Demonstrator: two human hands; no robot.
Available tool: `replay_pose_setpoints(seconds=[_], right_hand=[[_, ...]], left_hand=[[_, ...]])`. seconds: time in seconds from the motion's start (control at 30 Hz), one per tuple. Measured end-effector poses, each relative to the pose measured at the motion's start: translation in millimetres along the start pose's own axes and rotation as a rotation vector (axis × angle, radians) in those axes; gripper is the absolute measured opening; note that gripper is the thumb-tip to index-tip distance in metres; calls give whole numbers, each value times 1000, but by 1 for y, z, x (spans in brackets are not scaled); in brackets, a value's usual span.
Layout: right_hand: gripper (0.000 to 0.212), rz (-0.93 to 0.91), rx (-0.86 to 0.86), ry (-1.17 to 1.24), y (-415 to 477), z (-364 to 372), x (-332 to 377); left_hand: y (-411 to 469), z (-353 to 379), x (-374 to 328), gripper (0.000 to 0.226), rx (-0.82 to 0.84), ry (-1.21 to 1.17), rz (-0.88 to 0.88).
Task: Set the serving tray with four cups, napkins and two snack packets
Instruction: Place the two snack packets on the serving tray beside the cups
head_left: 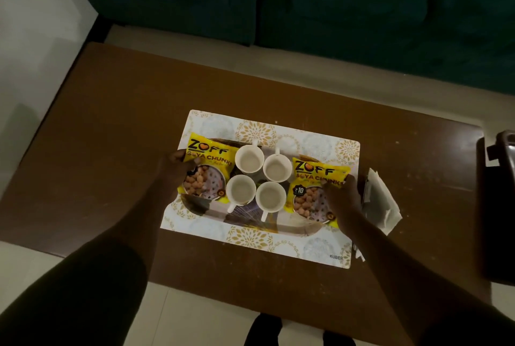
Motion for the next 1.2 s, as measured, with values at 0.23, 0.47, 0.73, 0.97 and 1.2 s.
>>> replay_pose_setpoints(seconds=[0.23, 0.47, 0.73, 0.97, 1.2], right_hand=[[36, -130, 17, -196, -12, 10, 10], [49, -198, -52, -310, -18, -6, 17], [25, -250, 4, -315, -19, -1, 4], [44, -439, -5, -381, -37, -34, 36], [45, -533, 96, -485, -74, -94, 89]], left_hand=[[-7, 8, 2, 37, -90, 233, 101], [-32, -3, -16, 46, -361, 455, 306], [-36, 7, -13, 49, -326, 504, 235], [-84, 19, -49, 52, -374, 586, 304], [-171, 46, -125, 43, -341, 555, 445]])
Point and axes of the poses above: each hand's wrist, its own y-axis towards the middle knuckle, its own z-axis out of the palm, x = y × z, the point moved 7 cm from there along y, towards the middle knuckle, and after that the axes turned 6 degrees about y, right-handed, at the moved point
